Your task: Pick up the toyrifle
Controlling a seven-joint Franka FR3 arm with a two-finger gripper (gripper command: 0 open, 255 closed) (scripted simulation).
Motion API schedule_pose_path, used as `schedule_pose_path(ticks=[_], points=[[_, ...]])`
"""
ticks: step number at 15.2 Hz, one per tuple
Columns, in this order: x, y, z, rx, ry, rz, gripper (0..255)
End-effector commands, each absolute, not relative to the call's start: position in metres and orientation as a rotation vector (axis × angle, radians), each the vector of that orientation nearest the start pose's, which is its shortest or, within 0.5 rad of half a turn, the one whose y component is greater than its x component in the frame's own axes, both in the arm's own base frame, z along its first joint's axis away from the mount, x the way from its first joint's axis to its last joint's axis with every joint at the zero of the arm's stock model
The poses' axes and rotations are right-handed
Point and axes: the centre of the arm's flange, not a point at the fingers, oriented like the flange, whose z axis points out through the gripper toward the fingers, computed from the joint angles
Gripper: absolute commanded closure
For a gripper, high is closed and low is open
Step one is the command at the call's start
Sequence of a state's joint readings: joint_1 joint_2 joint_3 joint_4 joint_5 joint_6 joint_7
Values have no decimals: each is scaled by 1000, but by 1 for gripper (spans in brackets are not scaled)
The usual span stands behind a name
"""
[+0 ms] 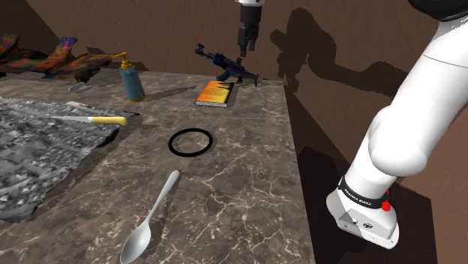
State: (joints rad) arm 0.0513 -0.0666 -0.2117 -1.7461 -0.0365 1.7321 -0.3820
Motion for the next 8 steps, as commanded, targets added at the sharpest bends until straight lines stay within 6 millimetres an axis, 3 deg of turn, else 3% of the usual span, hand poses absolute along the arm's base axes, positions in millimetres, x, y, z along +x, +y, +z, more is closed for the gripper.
schedule_pose_path(ticks=[1, 8], points=[[566, -95, 588, -3149, -410, -74, 0], [656, -94, 581, -3118, -578, -94, 0]])
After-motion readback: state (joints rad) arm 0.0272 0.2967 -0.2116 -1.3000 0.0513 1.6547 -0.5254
